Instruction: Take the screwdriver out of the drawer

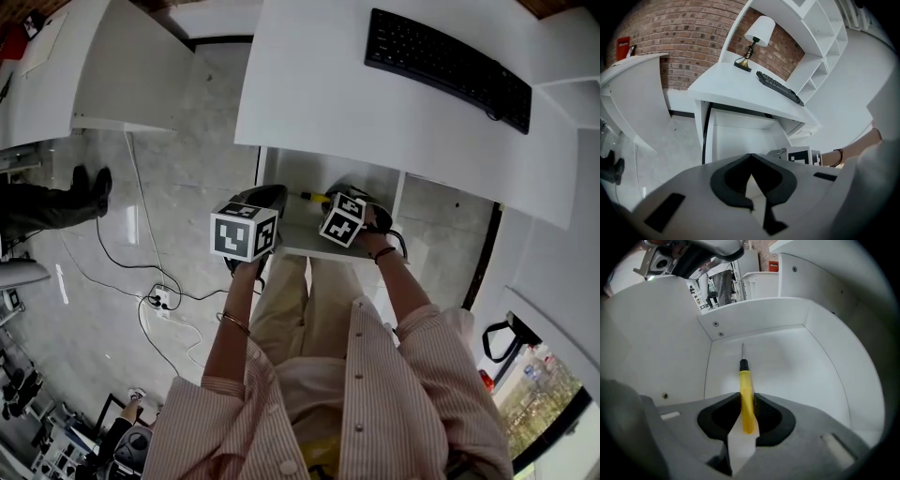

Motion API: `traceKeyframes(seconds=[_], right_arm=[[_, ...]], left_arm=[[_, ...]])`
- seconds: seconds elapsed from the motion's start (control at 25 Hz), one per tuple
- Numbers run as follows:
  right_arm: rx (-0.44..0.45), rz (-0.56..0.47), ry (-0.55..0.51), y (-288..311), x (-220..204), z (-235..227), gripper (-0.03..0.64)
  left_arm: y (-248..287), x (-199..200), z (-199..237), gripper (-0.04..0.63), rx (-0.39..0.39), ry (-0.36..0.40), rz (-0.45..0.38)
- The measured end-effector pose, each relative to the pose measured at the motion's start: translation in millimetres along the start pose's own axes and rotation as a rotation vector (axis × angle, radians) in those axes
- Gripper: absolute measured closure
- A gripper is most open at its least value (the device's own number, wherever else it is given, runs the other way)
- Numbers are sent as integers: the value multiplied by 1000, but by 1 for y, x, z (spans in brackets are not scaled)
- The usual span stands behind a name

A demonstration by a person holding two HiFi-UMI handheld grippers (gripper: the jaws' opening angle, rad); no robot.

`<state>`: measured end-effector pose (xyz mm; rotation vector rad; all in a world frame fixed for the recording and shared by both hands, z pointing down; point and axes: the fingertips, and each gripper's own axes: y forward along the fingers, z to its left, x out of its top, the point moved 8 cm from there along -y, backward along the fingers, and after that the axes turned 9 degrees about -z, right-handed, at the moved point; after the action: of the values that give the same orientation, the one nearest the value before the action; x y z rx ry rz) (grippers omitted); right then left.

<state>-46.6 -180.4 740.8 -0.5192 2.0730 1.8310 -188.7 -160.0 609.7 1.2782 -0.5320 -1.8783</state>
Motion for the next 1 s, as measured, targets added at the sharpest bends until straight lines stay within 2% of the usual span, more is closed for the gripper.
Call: traceKeyframes(seconds=[0.24,0.4,0.72,1.0], right_arm=[[-1,12,-15,-2,1,0,537],[-9,-17,5,-14,6,-1,537],[-54,-73,30,-47,7,-1,537],[-123,-130,33,-85,9,0,537]], left_arm=[[-1,-1,-3,595,-9,18,6],[-3,-1,-6,595,-26,49,-3],[-16,-2,-13,595,-57,25,-75],[-36,1,-21,595,-76,63,-149]])
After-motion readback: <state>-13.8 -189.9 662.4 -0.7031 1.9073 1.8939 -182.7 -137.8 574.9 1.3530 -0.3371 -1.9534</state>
